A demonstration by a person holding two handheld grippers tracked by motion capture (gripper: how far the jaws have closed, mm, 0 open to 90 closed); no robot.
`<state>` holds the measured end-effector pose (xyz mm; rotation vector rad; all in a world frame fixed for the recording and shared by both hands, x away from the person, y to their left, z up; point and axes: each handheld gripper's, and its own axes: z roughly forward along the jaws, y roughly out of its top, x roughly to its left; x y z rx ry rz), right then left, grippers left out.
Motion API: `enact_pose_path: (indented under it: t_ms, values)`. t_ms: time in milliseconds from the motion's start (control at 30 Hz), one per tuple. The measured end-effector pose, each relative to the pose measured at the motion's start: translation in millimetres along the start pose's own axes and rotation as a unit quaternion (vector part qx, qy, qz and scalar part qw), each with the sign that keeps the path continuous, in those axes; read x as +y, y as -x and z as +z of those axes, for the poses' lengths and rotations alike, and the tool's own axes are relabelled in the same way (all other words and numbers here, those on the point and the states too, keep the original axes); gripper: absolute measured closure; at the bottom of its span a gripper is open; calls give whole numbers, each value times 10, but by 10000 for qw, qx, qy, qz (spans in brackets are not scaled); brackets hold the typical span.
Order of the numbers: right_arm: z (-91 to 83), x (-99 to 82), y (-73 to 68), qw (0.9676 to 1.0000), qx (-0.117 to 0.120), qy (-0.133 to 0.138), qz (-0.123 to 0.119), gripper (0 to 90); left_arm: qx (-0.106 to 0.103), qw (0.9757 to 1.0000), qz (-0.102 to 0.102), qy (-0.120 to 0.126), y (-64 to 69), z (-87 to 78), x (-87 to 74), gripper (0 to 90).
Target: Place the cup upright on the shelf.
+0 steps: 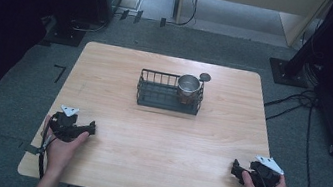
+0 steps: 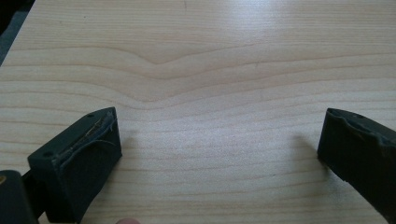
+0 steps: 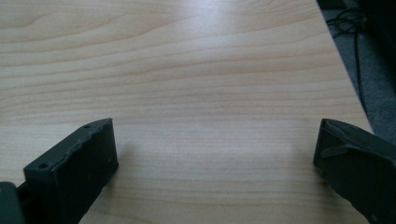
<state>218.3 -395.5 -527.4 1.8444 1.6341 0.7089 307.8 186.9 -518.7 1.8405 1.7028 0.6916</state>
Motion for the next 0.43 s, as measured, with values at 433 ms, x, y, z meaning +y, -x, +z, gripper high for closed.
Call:
enact_pose_path:
  t_ms: [433]
  values:
    - [2, -2, 1, 10000, 79, -41, 6, 0, -1, 10000, 1, -1, -1, -1, 0, 0]
